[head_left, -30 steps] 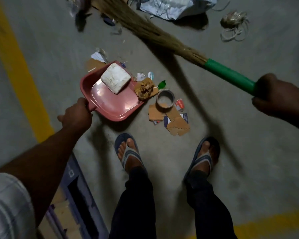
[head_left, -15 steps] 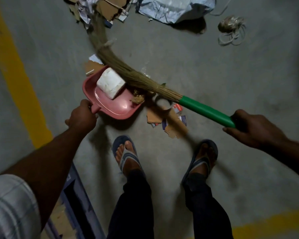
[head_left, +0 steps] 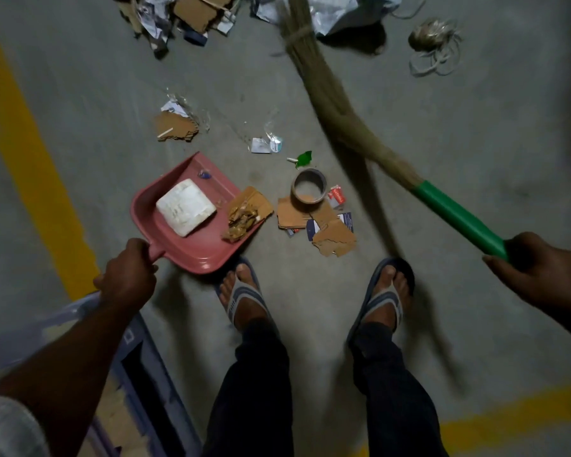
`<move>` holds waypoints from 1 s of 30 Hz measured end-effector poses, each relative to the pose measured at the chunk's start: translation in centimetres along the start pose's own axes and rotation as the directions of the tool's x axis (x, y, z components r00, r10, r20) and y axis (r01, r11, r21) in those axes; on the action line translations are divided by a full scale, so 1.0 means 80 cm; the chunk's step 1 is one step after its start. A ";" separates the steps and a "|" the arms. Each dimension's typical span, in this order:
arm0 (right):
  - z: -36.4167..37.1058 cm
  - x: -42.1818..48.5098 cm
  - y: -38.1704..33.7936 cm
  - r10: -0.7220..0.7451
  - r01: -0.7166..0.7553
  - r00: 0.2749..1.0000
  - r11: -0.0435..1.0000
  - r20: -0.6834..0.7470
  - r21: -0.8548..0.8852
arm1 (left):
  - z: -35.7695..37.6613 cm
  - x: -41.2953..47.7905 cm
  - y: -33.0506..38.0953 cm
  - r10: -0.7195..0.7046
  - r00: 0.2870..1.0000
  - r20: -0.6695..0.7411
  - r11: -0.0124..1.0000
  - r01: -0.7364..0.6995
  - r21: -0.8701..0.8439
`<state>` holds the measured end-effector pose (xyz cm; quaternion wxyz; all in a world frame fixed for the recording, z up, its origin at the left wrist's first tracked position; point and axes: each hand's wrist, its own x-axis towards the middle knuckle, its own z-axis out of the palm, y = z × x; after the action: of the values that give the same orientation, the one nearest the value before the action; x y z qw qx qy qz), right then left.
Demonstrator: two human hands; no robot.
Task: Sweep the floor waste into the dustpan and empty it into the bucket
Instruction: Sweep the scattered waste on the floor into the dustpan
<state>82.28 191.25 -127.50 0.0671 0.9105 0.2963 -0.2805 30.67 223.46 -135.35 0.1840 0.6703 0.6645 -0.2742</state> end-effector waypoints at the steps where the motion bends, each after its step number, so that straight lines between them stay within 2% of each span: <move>1: 0.005 0.000 -0.009 -0.029 0.030 0.999 0.999 0.035 -0.026 | 0.003 -0.001 0.000 -0.005 1.000 0.004 1.000 0.005 0.006; 4: 0.015 0.005 -0.040 -0.095 0.100 0.988 0.994 0.125 -0.033 | 0.009 0.003 0.015 -0.007 1.000 0.009 1.000 0.007 0.003; 9: 0.024 0.016 -0.069 -0.191 0.200 0.968 0.979 0.161 -0.043 | 0.006 0.022 0.061 0.072 0.997 0.016 0.996 -0.071 -0.053; 14: 0.014 0.022 -0.082 -0.261 0.282 0.945 0.956 0.199 -0.085 | 0.001 0.034 0.076 0.136 0.991 0.011 0.990 -0.135 -0.033; 20: 0.005 -0.007 -0.066 -0.214 0.213 0.977 0.977 0.014 0.025 | 0.001 0.026 0.051 0.143 0.990 -0.013 0.988 -0.143 -0.060; 23: 0.006 -0.036 -0.055 -0.160 0.163 0.986 0.984 -0.051 0.072 | -0.002 0.017 0.029 0.170 0.985 -0.004 0.985 -0.170 -0.020; 30: 0.034 -0.101 -0.013 -0.014 0.021 0.998 0.995 -0.069 0.102 | -0.004 -0.007 -0.018 0.214 0.977 -0.014 0.972 -0.211 0.105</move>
<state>75.00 187.27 -125.28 0.0077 0.9192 0.2916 -0.2647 29.33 223.30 -134.61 0.1692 0.7495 0.5762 -0.2785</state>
